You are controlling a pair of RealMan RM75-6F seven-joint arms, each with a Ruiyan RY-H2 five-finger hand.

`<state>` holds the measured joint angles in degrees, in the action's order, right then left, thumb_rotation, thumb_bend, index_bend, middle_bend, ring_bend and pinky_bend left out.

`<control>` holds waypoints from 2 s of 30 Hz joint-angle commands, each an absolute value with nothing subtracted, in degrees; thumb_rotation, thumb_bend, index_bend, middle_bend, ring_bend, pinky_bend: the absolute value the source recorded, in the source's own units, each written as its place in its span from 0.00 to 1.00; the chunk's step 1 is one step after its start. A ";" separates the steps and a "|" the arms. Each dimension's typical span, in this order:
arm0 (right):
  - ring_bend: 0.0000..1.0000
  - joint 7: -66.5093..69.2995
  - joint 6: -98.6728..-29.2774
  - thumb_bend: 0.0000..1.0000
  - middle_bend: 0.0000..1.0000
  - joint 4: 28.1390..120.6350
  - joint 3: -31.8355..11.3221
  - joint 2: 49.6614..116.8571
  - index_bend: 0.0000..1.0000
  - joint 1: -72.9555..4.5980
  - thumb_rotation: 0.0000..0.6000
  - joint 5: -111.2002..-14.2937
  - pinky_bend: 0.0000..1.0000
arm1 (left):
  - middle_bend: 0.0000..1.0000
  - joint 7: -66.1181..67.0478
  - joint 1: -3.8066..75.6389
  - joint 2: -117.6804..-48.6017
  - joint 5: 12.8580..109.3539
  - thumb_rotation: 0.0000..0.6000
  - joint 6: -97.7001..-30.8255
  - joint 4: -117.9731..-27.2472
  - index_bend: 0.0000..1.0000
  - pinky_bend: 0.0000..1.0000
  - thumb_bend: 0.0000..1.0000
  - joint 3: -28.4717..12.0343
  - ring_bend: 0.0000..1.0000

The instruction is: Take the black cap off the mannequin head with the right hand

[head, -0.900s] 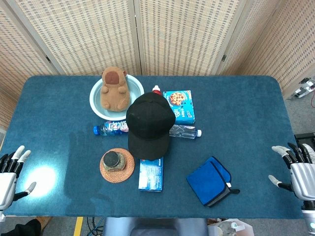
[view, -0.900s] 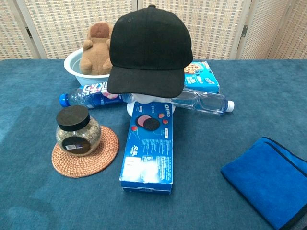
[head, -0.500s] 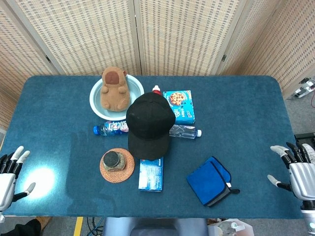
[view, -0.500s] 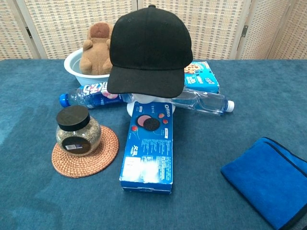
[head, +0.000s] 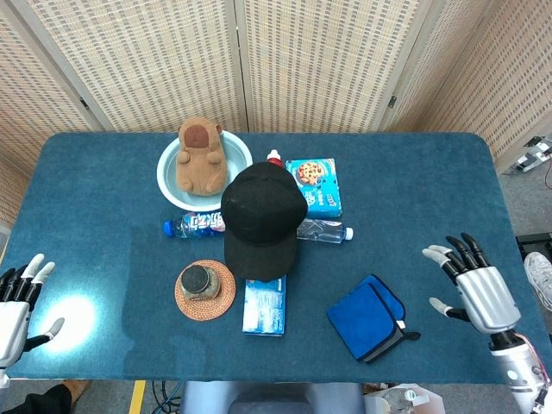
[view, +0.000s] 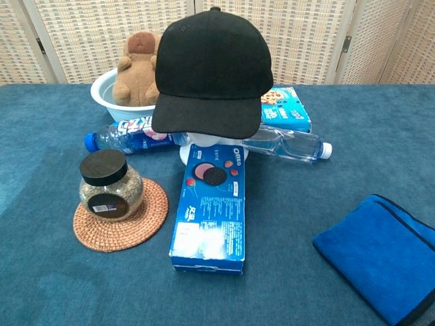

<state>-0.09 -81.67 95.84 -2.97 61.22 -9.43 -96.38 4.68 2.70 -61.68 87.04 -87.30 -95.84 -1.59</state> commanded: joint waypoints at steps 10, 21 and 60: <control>0.09 -4.12 -73.70 0.00 0.25 97.63 -5.54 65.00 0.25 -19.48 1.00 -101.17 0.04 | 0.00 5.08 2.70 -61.77 86.75 1.00 -87.31 -95.96 0.02 0.00 0.20 -1.68 0.00; 0.09 -6.72 -70.22 0.00 0.22 93.61 -8.17 72.00 0.25 -27.59 1.00 -103.53 0.04 | 0.00 5.33 2.51 -61.57 86.67 1.00 -87.50 -96.20 0.02 0.00 0.20 -1.59 0.00; 0.00 -10.81 -70.24 0.00 0.09 72.14 -7.73 92.96 0.13 -42.82 1.00 -106.89 0.00 | 0.00 5.28 2.84 -61.49 85.39 1.00 -86.63 -95.67 0.02 0.00 0.20 -1.98 0.00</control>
<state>-11.27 -69.68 72.90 -7.73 92.25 -42.38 -106.89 5.29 2.83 -61.49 85.40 -86.63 -95.68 -1.98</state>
